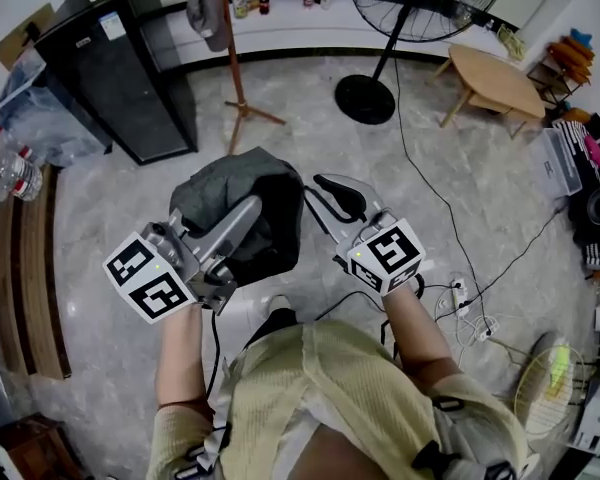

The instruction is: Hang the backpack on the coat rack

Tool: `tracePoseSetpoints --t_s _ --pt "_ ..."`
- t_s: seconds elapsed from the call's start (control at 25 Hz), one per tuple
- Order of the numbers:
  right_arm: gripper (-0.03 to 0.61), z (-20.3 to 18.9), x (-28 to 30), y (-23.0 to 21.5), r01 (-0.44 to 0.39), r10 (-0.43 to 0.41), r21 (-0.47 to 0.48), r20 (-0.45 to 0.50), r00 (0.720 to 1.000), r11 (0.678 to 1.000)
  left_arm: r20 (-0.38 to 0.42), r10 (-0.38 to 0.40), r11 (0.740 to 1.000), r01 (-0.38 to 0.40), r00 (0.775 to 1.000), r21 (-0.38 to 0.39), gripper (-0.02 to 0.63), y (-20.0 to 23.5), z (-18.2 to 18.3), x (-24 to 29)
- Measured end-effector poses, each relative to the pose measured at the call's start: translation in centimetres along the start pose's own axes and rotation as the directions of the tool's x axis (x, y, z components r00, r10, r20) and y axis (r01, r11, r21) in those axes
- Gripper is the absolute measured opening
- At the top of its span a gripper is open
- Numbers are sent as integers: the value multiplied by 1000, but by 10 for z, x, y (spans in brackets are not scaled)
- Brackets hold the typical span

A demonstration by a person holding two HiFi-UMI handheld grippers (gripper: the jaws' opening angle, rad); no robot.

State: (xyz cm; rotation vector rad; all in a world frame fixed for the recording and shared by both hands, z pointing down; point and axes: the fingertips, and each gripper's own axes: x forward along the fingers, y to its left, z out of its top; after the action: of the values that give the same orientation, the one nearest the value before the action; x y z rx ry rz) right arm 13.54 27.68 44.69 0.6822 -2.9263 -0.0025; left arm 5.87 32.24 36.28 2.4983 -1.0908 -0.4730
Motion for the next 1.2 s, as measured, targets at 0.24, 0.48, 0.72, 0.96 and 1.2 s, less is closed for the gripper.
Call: tracePoseSetpoints --t_s 0.24,0.48,0.72,0.96,1.2 --pt "103 13 28 -4 -7 8 -71 11 1000 997 -57 -106 994 106 993 -8 173 12 22 7" --pt "153 19 57 -13 -80 82 -124 11 997 989 -101 -131 991 132 986 12 173 33 35 26" --pt "213 9 91 -45 -122 127 -169 18 992 978 -134 -154 988 157 979 9 173 51 36 55" --pt "253 17 130 -93 -130 141 -235 31 990 963 -158 -181 983 180 971 -25 173 79 48 105" --pt "253 35 147 -149 -70 95 -232 99 991 970 -154 -205 979 200 966 -47 173 98 60 151"
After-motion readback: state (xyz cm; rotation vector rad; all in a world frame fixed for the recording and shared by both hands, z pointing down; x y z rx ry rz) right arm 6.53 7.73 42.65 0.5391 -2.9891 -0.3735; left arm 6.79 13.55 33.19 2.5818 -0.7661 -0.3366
